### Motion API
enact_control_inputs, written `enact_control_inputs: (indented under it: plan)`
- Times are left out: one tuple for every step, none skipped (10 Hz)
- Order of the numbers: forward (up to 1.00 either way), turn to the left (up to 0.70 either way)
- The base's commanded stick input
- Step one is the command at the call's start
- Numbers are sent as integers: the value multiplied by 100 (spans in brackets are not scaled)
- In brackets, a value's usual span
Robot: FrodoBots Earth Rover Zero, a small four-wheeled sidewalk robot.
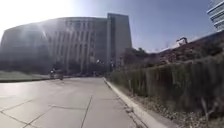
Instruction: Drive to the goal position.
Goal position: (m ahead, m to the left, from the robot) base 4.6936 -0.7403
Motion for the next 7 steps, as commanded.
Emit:
enact_control_inputs:
  plan:
    - [1,11]
    - [2,15]
    - [2,20]
    - [3,24]
    - [4,29]
    - [3,36]
    - [2,44]
